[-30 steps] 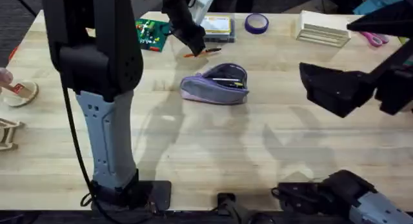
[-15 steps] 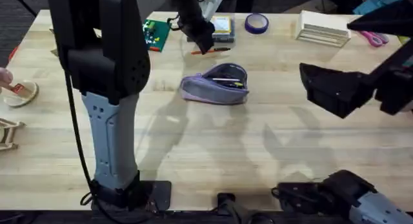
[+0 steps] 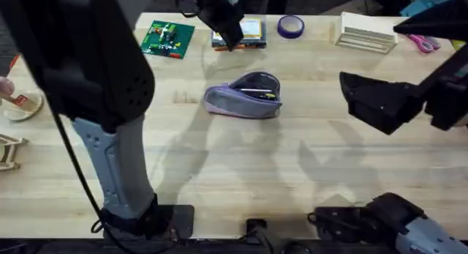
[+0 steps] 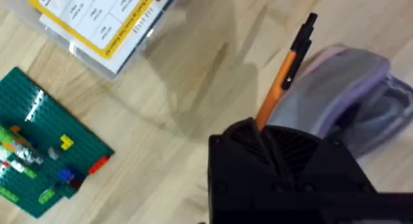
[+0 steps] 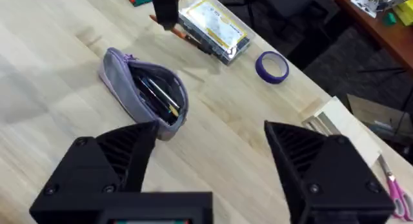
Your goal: Unzip the bag, pick up the pens from the table one at a time and place them inside, then zip the bag closed.
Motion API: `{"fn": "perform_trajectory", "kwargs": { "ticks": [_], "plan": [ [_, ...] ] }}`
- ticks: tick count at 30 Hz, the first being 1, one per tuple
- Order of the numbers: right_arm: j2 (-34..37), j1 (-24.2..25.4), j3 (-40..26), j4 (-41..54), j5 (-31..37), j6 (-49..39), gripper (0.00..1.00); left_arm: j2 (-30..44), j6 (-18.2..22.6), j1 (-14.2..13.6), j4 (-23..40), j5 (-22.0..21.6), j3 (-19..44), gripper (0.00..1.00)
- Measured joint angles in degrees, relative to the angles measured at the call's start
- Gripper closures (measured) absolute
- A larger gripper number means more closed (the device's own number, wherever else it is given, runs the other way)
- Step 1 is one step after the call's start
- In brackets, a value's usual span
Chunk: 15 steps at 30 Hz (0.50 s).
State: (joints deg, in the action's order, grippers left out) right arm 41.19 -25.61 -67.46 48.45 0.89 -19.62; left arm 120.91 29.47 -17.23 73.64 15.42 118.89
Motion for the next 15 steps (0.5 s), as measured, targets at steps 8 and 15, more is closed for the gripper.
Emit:
{"fn": "perform_trajectory", "kwargs": {
  "ticks": [8,15],
  "plan": [
    [0.0,0.0,0.0,0.0,0.0,-1.1,0.003,-2.9,0.0,0.0,4.4,-0.2,0.1,0.958],
    [0.0,0.0,0.0,0.0,0.3,-1.4,0.003,-6.6,0.2,0.0,6.1,-0.5,0.1,0.958]
  ]
}}
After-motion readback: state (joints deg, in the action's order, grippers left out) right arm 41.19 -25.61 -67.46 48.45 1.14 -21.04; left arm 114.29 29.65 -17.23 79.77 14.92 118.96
